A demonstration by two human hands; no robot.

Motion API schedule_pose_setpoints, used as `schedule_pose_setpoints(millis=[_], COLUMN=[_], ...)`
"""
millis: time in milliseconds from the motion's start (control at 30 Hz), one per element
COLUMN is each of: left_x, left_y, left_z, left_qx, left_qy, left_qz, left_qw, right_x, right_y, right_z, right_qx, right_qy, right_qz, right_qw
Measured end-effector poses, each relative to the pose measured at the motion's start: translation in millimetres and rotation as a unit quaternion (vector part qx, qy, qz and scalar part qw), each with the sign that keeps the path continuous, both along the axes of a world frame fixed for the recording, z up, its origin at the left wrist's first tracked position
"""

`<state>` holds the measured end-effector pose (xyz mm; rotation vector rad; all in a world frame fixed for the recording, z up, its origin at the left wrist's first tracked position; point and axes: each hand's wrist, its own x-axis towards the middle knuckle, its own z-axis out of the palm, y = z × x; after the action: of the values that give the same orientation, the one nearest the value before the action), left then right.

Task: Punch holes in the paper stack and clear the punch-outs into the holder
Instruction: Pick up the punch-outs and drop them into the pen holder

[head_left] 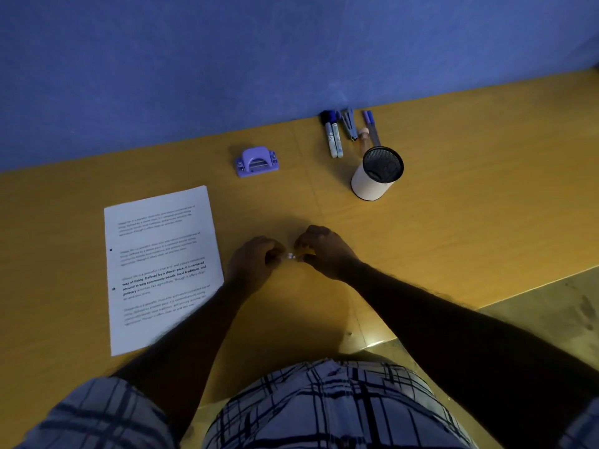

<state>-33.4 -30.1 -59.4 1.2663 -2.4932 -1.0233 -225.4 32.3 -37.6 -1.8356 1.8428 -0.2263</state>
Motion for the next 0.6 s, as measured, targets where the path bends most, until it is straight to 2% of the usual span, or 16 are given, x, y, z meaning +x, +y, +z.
schedule_pose_setpoints(millis=[333,600], left_x=[-7,-10], left_y=[1,7], left_z=[3,1], left_qx=[-0.003,-0.050], left_qy=[-0.020,-0.042], left_qz=[0.018,0.011], left_qw=[1.000,0.998], right_x=[0,2], right_y=[-14,-6], right_z=[-6,-20], right_qx=[-0.034,-0.091], right_qy=[-0.029,-0.023], right_qz=[0.054,0.034], right_qw=[0.998,0.995])
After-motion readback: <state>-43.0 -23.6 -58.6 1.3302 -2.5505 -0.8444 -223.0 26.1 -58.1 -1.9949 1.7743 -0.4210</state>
